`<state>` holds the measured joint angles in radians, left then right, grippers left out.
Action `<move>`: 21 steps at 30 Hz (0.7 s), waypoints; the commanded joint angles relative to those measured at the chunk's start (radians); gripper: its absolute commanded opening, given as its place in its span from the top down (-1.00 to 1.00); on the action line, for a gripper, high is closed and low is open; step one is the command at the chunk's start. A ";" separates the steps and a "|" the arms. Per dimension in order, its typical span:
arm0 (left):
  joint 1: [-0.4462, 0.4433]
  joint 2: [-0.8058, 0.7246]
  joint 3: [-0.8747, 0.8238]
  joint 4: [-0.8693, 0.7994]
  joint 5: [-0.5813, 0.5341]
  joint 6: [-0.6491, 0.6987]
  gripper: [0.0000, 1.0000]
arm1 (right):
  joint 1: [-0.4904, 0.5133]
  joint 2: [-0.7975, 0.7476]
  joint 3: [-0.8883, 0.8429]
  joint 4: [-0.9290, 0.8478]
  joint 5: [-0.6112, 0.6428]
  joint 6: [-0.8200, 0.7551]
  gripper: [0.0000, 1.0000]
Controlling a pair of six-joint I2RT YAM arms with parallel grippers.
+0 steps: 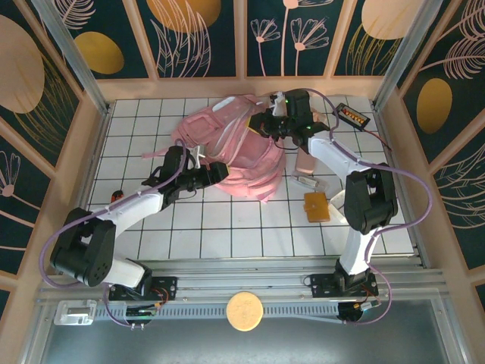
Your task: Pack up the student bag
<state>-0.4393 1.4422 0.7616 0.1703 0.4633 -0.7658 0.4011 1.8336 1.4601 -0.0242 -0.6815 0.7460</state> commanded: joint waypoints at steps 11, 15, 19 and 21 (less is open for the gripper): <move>0.018 0.099 0.072 0.000 0.014 0.078 -0.25 | 0.021 -0.073 0.006 0.041 -0.013 -0.002 1.00; 0.028 0.117 0.078 0.032 0.035 0.077 -0.21 | 0.024 -0.069 0.011 0.036 -0.012 -0.001 1.00; 0.033 0.135 0.090 0.058 0.056 0.075 -0.15 | 0.025 -0.060 0.015 0.033 -0.010 0.001 1.00; 0.034 0.146 0.096 0.066 0.068 0.075 -0.11 | 0.030 -0.054 0.022 0.032 -0.009 0.001 1.00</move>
<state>-0.4110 1.5692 0.8265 0.1829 0.4915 -0.7097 0.4080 1.8259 1.4570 -0.0277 -0.6720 0.7460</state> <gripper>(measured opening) 0.562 0.052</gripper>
